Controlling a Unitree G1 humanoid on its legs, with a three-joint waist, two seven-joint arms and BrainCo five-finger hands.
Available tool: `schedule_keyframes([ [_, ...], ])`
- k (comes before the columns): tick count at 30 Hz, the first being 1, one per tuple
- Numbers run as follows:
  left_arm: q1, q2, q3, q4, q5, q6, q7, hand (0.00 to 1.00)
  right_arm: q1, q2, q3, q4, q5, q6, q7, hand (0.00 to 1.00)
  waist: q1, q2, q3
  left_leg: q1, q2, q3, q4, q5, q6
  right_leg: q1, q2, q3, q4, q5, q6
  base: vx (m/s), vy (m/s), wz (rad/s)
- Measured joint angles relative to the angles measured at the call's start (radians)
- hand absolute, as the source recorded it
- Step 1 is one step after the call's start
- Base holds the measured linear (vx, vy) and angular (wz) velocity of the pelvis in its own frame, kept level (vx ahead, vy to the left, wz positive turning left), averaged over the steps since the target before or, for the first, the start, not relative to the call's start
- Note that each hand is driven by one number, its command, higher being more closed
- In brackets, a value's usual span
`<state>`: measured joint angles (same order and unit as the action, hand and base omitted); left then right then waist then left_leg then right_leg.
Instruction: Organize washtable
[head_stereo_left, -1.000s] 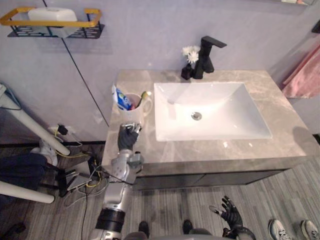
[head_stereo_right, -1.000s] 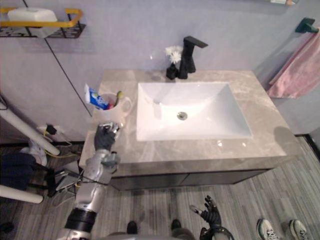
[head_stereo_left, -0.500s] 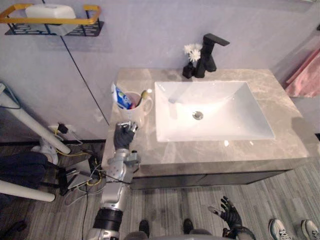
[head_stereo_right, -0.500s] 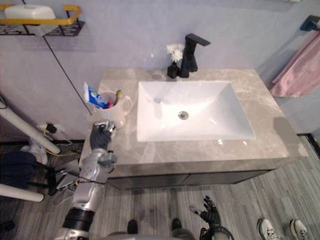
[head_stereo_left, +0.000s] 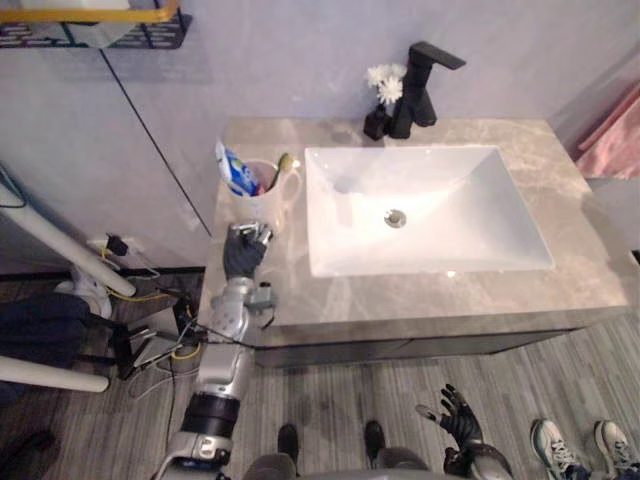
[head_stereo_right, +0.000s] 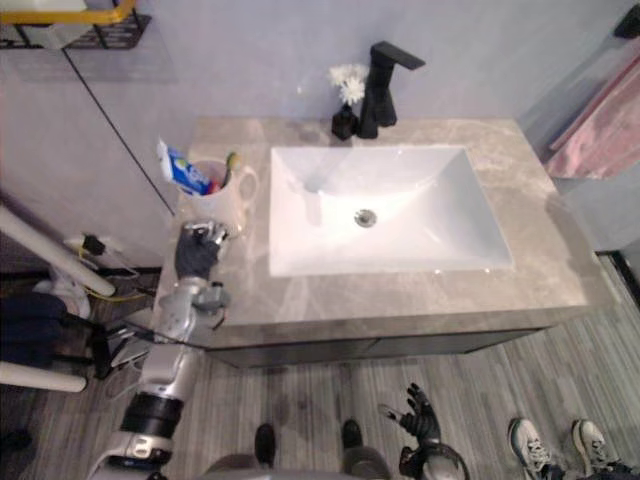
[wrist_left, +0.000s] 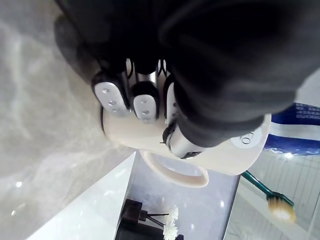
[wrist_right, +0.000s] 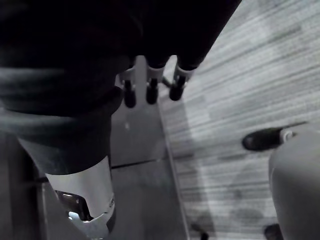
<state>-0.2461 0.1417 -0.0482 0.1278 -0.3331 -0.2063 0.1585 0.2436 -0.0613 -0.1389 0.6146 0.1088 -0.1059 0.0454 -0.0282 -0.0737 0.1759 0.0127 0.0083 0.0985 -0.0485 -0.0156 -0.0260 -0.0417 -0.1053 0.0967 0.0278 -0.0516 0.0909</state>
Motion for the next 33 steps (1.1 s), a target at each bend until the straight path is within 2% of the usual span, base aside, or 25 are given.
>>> schedule_keyframes([
  [5,-0.096,0.033,0.005,0.02,-0.009,0.005,0.022,1.0,-0.034,-0.005,-0.001,0.0,0.0,-0.001,-0.002,0.0,-0.012,-0.009,0.048,-0.02,-0.002,0.013,0.018,-0.001,0.001,-0.023,-0.001,0.021,0.021,0.003,0.003,-0.03,-0.01,-0.09],
  [14,-0.22,0.092,0.024,0.075,-0.03,0.005,0.048,1.0,-0.046,-0.005,-0.005,0.0,0.003,-0.001,-0.003,0.0,-0.025,-0.013,0.09,-0.068,-0.007,0.019,0.048,-0.002,0.002,-0.07,-0.003,0.044,0.04,0.011,0.009,-0.05,-0.012,-0.04],
  [18,-0.26,0.122,0.069,0.084,-0.031,0.005,0.064,1.0,-0.061,-0.006,-0.006,0.0,0.008,-0.002,-0.004,0.0,-0.039,-0.015,0.111,-0.088,-0.008,0.022,0.06,-0.002,0.003,-0.088,-0.003,0.046,0.039,0.022,0.008,-0.04,-0.016,-0.04],
  [33,-0.487,0.183,0.088,0.214,-0.09,0.004,0.084,1.0,-0.062,-0.005,-0.009,-0.003,0.039,-0.005,-0.025,0.0,-0.051,-0.021,0.172,-0.152,-0.007,-0.002,0.101,-0.001,0.004,-0.122,-0.004,0.036,0.04,0.034,0.006,-0.02,-0.011,0.04],
])
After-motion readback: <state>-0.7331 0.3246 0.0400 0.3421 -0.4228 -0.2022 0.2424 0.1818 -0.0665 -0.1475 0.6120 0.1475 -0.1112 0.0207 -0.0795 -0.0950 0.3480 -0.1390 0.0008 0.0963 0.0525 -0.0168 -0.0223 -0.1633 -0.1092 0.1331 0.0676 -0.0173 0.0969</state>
